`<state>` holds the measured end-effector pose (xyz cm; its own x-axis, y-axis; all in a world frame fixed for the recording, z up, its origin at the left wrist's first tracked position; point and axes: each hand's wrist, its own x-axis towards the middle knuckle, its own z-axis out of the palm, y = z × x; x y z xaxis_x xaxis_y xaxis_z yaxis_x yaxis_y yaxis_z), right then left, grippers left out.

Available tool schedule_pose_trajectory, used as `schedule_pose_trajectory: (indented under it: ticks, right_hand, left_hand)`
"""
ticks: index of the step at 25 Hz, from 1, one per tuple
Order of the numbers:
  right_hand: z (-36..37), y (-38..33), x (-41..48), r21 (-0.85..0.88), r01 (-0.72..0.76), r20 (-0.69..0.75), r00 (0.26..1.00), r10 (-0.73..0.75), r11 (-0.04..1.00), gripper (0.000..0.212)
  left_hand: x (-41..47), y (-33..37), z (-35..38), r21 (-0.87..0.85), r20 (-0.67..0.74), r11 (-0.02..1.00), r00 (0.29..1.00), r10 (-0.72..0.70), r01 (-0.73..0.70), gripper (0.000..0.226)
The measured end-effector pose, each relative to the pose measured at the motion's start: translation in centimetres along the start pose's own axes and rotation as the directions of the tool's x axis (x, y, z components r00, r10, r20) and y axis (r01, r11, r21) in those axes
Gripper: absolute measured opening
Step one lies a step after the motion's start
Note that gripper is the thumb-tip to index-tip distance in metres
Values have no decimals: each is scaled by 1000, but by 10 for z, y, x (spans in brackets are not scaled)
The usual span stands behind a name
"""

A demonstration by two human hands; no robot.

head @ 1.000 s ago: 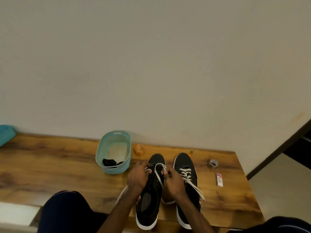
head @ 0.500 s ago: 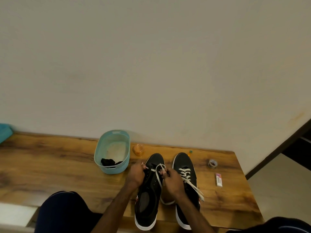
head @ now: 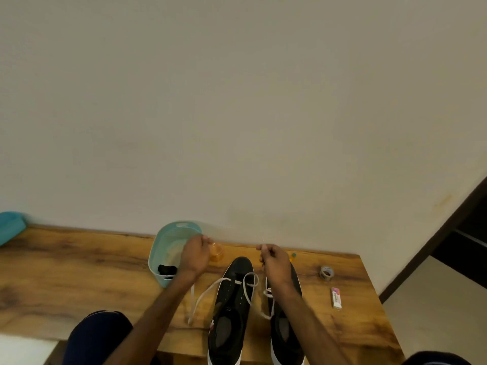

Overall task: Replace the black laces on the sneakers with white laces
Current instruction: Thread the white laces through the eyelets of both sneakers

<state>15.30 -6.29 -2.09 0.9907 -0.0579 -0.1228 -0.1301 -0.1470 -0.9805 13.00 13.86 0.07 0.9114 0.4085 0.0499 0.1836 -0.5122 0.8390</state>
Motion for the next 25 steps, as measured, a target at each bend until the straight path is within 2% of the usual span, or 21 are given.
schedule_pose_trajectory:
  ticks: [2, 5, 8, 11, 14, 25]
  right_hand:
    - [-2, -44, -7, 104, 102, 19, 994, -104, 989, 23]
    - [-5, -117, -24, 244, 210, 73, 970, -233, 947, 20]
    - [-6, -181, -42, 304, 305, 126, 926, -356, 902, 18]
    - [-3, -221, -54, 308, 383, 124, 891, -436, 871, 17]
    - [-2, -244, -60, 330, 438, 68, 873, -484, 836, 16]
    - [-9, -265, -72, 260, 549, -34, 827, -561, 794, 8]
  left_hand:
    - [-2, 43, -27, -173, -67, 981, 995, 73, -83, 24]
    - [-12, 111, -60, -406, -94, 886, 975, 202, -223, 16]
    - [-24, 166, -83, -503, -157, 801, 945, 286, -325, 12]
    - [-33, 205, -103, -577, -208, 734, 933, 294, -360, 13]
    - [-40, 227, -115, -622, -201, 705, 939, 278, -342, 14]
    - [-55, 233, -122, -582, -238, 741, 942, 238, -334, 17]
